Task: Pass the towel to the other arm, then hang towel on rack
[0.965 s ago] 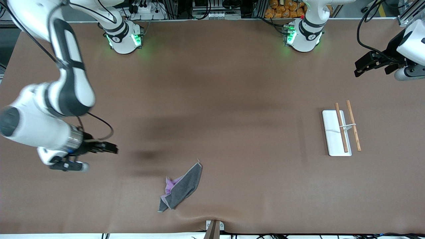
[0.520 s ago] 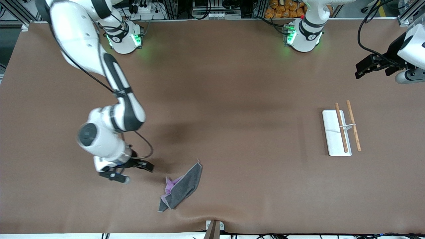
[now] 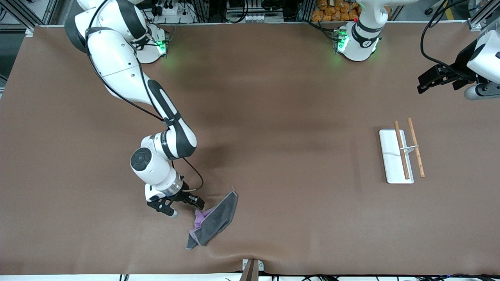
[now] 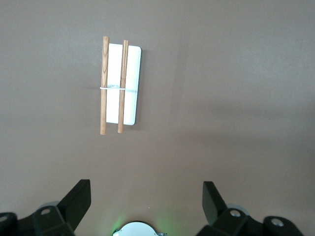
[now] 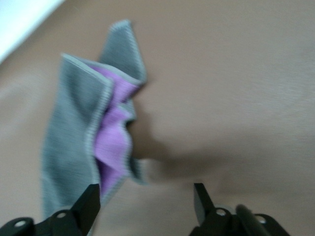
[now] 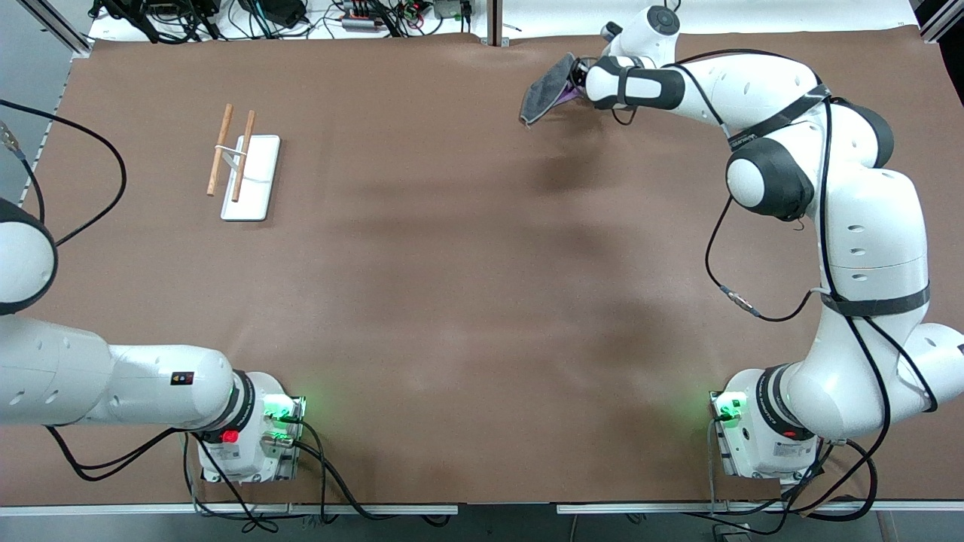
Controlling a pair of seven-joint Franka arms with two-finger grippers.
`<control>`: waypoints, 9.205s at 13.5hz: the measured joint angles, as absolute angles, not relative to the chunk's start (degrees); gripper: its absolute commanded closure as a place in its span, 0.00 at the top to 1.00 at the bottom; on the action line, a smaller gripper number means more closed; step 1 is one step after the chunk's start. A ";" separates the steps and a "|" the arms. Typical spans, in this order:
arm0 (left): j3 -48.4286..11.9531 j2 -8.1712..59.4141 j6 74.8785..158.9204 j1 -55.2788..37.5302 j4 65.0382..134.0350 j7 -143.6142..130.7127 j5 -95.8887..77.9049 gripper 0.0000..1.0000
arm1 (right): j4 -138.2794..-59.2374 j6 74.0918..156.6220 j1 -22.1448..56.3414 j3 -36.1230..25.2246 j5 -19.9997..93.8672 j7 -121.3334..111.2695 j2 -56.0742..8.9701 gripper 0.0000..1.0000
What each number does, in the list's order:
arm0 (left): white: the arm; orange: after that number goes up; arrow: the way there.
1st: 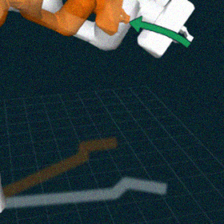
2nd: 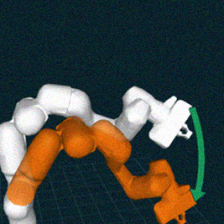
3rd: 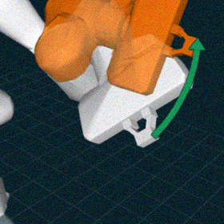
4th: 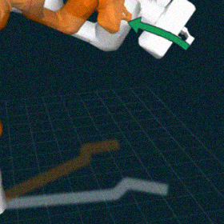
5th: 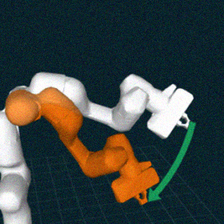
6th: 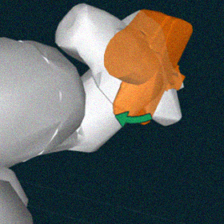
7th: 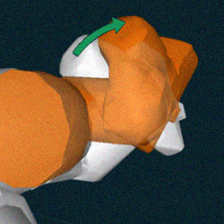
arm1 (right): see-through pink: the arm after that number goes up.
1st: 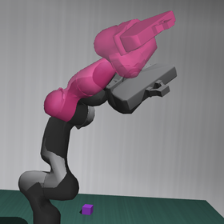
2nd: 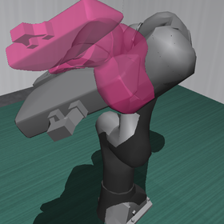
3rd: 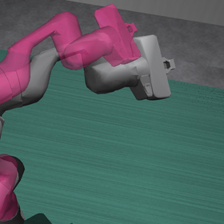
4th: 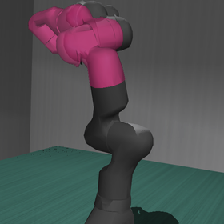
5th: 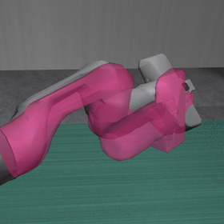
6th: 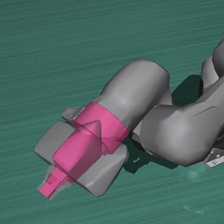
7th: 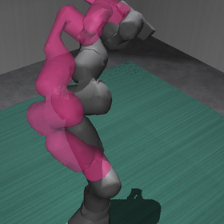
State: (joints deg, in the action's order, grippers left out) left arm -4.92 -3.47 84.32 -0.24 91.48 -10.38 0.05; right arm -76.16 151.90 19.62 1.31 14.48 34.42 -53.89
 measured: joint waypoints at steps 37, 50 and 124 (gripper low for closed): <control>-4.92 -2.82 84.32 0.23 91.61 -9.92 0.05 1.00 | -60.00 147.25 19.71 23.43 14.70 91.25 -50.73 0.00; -5.63 4.51 90.94 -0.27 87.61 -26.41 -18.75 1.00 | -59.83 147.00 5.25 53.94 14.74 119.38 -46.61 0.00; -4.36 19.36 98.07 15.30 91.21 -14.69 -14.54 0.00 | -62.77 111.33 -12.37 51.29 -16.22 50.68 -47.14 1.00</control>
State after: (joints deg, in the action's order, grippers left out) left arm -4.36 19.36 98.07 15.30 91.21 -14.69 -14.54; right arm -62.77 111.33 -12.37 51.29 -16.22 50.68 -47.14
